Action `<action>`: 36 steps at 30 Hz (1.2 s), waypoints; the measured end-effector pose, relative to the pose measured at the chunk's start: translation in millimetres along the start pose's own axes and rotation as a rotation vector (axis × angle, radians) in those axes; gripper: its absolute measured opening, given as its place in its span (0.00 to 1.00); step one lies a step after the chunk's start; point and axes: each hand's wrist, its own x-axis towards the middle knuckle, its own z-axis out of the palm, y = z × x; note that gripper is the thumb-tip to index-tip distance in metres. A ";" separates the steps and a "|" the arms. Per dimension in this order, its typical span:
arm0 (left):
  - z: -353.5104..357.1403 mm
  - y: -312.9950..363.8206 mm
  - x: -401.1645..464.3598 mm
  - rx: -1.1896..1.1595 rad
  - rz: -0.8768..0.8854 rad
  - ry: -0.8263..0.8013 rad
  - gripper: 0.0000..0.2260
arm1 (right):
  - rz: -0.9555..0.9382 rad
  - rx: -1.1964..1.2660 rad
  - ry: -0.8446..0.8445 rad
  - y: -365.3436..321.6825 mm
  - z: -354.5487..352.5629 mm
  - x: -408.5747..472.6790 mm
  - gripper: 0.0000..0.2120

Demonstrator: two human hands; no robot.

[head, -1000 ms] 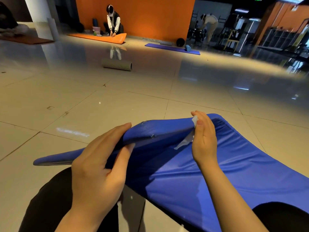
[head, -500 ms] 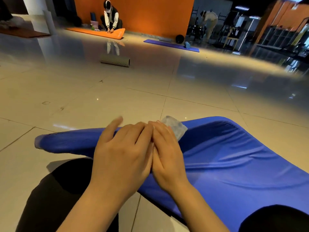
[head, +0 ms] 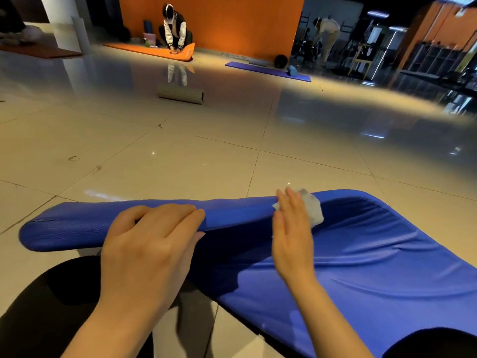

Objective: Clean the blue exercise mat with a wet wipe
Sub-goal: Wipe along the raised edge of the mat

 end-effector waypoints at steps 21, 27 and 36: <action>-6.4 -9.3 -1.2 -0.002 0.041 0.076 0.05 | -0.083 0.117 0.181 -34.6 -27.2 1.2 0.05; -7.7 -5.5 -1.5 -0.015 0.053 0.102 0.04 | -0.423 -0.019 0.087 -75.1 3.8 -16.7 0.08; -10.0 -11.1 -5.8 -0.017 0.061 0.094 0.04 | -0.460 -0.154 0.051 -30.8 -8.4 -9.7 0.14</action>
